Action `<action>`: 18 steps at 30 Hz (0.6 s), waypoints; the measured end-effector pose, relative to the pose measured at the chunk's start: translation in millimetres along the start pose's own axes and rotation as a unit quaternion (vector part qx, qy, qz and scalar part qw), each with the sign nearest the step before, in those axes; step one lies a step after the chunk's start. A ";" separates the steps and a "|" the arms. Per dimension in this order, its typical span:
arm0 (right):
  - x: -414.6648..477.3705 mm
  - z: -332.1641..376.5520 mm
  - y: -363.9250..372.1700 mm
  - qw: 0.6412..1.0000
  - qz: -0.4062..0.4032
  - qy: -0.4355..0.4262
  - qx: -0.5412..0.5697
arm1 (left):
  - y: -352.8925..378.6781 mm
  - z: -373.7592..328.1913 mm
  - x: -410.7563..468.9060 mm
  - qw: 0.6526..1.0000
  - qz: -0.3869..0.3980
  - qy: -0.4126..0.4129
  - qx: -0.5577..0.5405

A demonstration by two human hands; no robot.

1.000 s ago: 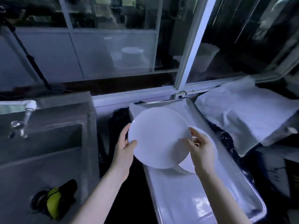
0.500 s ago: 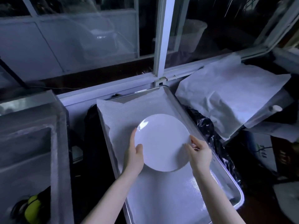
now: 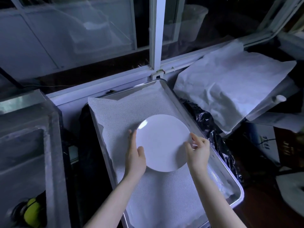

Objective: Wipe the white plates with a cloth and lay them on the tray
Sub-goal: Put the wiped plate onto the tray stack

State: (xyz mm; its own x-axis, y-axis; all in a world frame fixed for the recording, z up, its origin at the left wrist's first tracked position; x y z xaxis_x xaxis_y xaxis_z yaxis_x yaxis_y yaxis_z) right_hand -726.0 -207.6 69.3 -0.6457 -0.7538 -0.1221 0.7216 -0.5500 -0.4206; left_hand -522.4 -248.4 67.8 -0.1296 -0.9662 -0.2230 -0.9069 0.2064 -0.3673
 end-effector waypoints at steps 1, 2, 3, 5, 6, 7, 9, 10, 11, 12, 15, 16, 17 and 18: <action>0.6 -1.8 0.1 1.000 0.008 0.005 0.008 | -0.7 0.8 1.5 1.000 0.002 -0.010 -0.010; 2.2 -3.4 -0.2 1.000 0.017 0.011 0.016 | -1.8 1.6 3.5 0.999 0.003 -0.022 -0.026; 4.4 -5.2 -0.1 0.999 0.028 0.018 0.024 | -3.1 2.3 6.0 0.998 0.001 -0.035 -0.044; 9.0 -7.1 3.5 0.996 0.067 0.044 0.031 | -6.7 2.5 12.1 0.996 -0.010 -0.060 -0.069; 10.8 -7.4 6.6 0.993 0.092 0.063 0.029 | -8.0 2.7 16.0 0.994 -0.011 -0.071 -0.078; 12.0 -7.7 9.9 0.990 0.118 0.078 0.026 | -8.1 2.9 20.3 0.993 -0.007 -0.080 -0.087; 13.4 -8.3 15.8 0.983 0.144 0.107 0.024 | -4.3 4.0 26.8 0.990 0.012 -0.103 -0.100; 13.4 -8.2 18.5 0.983 0.142 0.117 0.022 | -1.7 4.5 27.7 0.988 0.018 -0.109 -0.106; 13.3 -8.4 20.9 0.983 0.136 0.123 0.019 | 0.7 5.2 28.2 0.988 0.016 -0.108 -0.112; 13.0 -9.0 22.9 0.983 0.129 0.129 0.015 | 2.3 6.4 28.6 0.988 0.011 -0.104 -0.114; 13.2 -7.5 25.7 0.985 0.114 0.125 0.014 | 4.1 8.7 30.3 0.989 -0.006 -0.095 -0.116; 13.3 -7.2 26.2 0.985 0.115 0.124 0.020 | 4.3 9.2 31.2 0.988 -0.011 -0.095 -0.119; 12.8 -6.8 26.3 0.985 0.118 0.125 0.026 | 4.4 9.4 31.8 0.988 -0.018 -0.097 -0.122; 12.1 -7.1 26.0 0.984 0.118 0.127 0.033 | 4.6 9.4 31.5 0.986 -0.028 -0.100 -0.128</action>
State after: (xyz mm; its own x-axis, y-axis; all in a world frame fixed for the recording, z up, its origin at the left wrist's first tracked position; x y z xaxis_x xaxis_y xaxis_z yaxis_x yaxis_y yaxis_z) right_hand -716.9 -228.5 50.5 -0.4942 -0.7532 -0.4341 0.8680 -0.3997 -0.2947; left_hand -526.9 -276.4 50.6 -0.0184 -0.9198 -0.3920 -0.9851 0.0837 -0.1501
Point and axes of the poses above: each hand's wrist, its own x-axis towards the middle knuckle, its own y-axis out of the palm, z = x × y, the point moved 3 cm from there along x, towards the middle knuckle, and after that the axes turned 7 degrees about z, right-handed, at the moved point
